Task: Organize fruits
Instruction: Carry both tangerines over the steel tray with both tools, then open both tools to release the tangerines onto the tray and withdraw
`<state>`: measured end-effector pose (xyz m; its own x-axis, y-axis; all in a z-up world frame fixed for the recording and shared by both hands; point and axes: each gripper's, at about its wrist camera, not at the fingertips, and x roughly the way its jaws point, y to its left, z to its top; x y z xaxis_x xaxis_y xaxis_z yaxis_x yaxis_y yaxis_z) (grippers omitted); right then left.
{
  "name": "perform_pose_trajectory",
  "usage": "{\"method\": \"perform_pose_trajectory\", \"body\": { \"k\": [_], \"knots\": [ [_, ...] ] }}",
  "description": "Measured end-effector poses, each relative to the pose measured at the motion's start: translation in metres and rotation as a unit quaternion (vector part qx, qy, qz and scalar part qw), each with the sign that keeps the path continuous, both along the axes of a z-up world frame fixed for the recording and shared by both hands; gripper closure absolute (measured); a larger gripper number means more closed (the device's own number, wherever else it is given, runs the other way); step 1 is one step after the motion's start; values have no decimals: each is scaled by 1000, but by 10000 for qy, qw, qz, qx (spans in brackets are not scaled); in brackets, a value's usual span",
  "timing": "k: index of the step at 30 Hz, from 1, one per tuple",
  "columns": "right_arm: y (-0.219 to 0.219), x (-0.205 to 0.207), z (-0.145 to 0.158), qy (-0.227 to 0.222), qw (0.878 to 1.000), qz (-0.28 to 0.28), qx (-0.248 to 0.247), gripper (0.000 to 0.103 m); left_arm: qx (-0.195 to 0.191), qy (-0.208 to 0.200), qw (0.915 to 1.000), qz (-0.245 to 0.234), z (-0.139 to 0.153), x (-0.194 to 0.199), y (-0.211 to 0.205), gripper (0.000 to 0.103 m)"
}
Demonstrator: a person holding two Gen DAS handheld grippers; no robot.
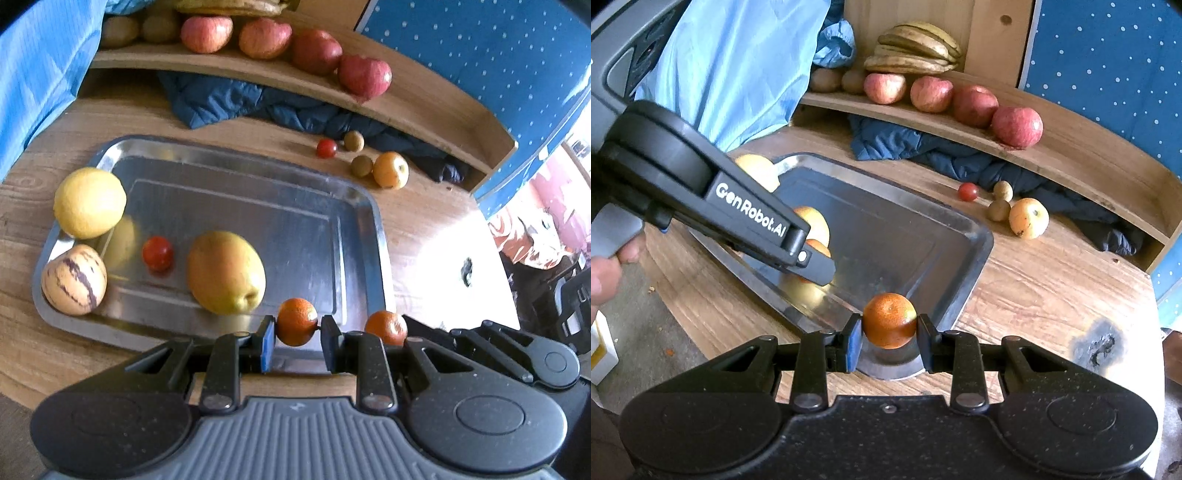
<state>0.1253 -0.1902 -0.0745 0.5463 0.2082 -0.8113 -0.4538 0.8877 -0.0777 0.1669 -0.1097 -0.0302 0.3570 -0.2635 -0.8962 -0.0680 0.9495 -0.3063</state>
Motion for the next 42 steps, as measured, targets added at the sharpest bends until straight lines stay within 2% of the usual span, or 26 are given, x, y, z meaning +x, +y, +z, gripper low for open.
{"method": "perform_pose_trajectory", "body": {
  "k": [15, 23, 27, 31, 35, 39, 42],
  "knots": [
    [2, -4, -5, 92, 9999, 112, -30, 70, 146, 301, 9994, -75, -12, 2, -8, 74],
    [-2, -1, -8, 207, 9997, 117, -19, 70, 176, 308, 9992, -163, -12, 3, -10, 74],
    [-4, -2, -8, 234, 9997, 91, -5, 69, 186, 328, 9991, -177, -11, 3, -11, 60],
    [-7, -4, -7, 251, 9996, 89, 22, 69, 180, 343, 9991, -148, -9, 1, -11, 54],
    [-9, -6, -5, 232, 9997, 91, 38, 66, 215, 340, 9992, -80, -6, -1, -8, 41],
    [-17, -9, 1, 213, 9996, 48, 153, 53, 274, 332, 9991, -40, 2, -6, -3, 20],
    [-27, -11, 6, 244, 9993, -95, 272, 45, 375, 361, 9986, -61, 6, -12, 1, 14]
  ]
}}
